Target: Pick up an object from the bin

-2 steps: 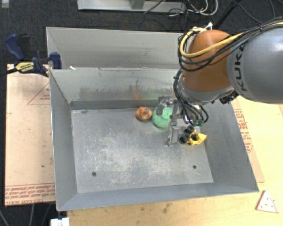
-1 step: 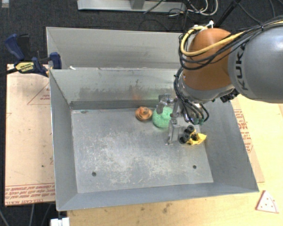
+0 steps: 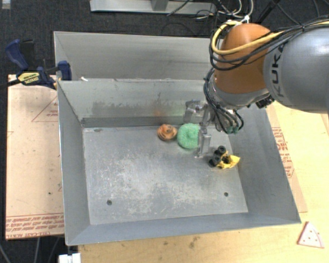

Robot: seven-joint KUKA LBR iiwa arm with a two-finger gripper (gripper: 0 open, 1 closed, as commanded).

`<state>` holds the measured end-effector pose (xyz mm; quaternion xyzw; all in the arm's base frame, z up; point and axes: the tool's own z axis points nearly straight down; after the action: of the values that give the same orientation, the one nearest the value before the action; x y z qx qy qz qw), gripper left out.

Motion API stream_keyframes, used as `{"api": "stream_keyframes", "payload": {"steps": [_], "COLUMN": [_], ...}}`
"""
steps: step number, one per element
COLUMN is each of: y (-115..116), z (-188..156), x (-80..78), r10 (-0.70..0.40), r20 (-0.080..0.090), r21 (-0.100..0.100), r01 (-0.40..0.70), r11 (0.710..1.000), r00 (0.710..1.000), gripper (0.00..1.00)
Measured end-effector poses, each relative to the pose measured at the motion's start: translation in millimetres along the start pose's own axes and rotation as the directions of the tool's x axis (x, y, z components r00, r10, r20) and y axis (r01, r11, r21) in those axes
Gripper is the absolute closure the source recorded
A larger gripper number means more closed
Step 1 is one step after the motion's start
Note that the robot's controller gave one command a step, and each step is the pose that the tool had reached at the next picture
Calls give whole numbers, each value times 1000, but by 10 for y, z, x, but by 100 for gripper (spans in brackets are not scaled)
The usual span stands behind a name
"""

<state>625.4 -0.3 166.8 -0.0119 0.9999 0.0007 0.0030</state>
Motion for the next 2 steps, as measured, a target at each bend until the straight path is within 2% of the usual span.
{"api": "stream_keyframes", "payload": {"steps": [1,2], "y": [-318,-420], "z": [308,564], "x": [-114,-101], "r10": [-37,-103], "r20": [-1,-5], "r21": [0,1], "r01": [37,103], "r11": [999,995], "r00": [999,995], "gripper": [0,0]}}
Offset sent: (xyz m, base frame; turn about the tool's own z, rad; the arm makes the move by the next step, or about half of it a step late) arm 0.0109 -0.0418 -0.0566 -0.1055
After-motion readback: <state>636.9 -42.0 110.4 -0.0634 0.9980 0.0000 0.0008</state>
